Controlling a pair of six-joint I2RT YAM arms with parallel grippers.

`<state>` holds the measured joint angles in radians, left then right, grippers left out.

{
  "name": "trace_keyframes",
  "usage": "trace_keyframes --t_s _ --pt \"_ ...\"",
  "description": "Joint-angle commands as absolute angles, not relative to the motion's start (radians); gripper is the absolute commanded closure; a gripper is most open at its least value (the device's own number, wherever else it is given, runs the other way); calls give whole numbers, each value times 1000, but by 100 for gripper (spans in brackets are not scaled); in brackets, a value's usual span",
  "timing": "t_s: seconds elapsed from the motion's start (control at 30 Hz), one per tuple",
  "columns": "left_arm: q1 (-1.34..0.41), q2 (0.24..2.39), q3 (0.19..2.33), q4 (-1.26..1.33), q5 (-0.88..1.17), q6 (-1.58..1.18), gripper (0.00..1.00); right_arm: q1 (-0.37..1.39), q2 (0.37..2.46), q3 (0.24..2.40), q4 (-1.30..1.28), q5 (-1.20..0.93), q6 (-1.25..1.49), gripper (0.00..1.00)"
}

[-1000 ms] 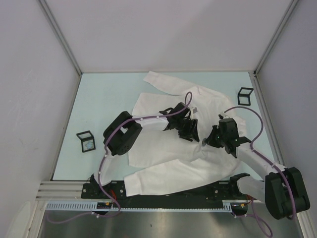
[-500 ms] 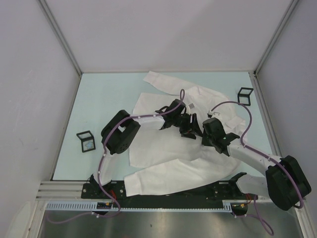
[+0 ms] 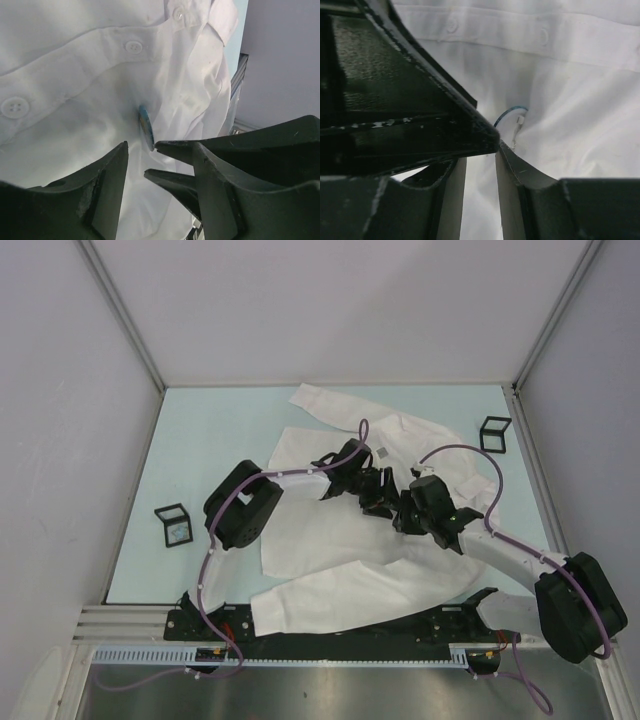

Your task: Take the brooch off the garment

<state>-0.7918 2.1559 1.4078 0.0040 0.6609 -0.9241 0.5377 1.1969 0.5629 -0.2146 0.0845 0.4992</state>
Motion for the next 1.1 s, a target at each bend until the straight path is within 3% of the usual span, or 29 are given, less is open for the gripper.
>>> trace_keyframes --t_s 0.0,0.3,0.7,1.07 --pt "-808 2149 1405 37 687 -922 42 538 1181 588 -123 11 494 64" --pt "-827 2158 1416 8 676 -894 45 488 1154 587 -130 -47 495 63" --pt "-854 2152 1433 -74 612 -835 58 365 1034 587 -233 -81 489 60" --pt "-854 2161 1447 -75 604 -830 63 248 1095 554 -224 -135 465 77"
